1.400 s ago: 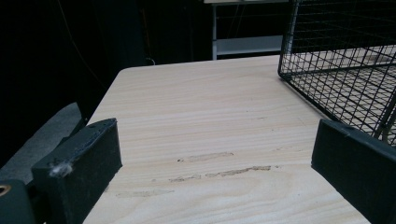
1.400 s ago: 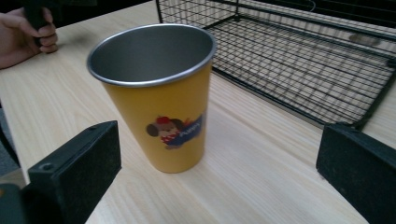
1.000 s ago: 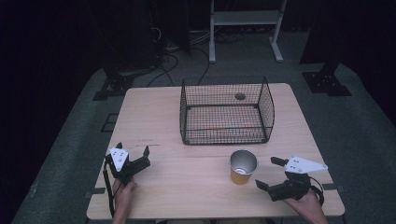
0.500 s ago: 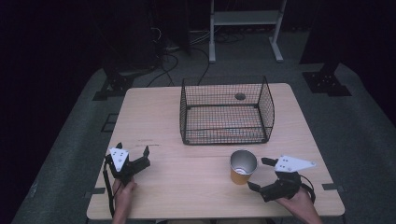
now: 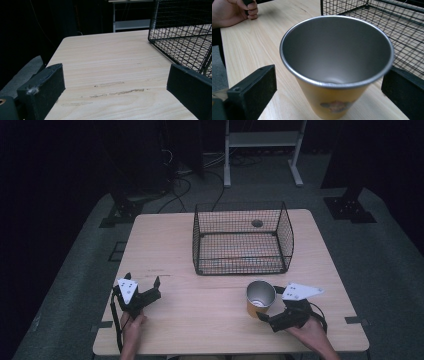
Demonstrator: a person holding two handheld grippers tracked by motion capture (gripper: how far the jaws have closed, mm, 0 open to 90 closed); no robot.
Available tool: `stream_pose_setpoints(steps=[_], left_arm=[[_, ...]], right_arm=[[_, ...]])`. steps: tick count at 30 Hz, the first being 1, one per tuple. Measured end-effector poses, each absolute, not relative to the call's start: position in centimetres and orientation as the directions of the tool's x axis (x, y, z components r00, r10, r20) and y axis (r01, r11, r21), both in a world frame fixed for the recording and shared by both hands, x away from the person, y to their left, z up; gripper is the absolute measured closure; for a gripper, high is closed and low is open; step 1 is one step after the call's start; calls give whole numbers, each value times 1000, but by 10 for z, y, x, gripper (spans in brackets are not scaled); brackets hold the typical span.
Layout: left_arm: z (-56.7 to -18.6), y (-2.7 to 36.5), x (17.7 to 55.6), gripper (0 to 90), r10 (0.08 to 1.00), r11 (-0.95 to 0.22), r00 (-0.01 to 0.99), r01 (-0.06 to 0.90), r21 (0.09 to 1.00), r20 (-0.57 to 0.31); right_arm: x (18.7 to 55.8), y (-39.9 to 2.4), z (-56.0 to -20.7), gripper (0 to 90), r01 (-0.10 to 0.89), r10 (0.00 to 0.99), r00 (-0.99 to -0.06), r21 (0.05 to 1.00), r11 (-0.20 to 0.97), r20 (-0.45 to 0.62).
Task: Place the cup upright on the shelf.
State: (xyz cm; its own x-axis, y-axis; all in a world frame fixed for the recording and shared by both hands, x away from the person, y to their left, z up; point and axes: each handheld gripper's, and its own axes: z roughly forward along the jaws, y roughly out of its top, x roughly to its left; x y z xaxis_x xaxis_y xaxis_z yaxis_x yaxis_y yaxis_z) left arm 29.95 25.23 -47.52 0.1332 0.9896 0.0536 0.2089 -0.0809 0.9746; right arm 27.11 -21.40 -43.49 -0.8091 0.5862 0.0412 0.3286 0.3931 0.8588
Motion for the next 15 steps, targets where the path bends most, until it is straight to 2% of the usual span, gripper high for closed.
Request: stream_pose_setpoints(steps=[15], left_arm=[[-475, 253, 299, 8, 990, -80, 134, 210, 974, 52]], right_arm=[[285, -204, -439, 0, 336, 590, -806, 853, 399, 41]])
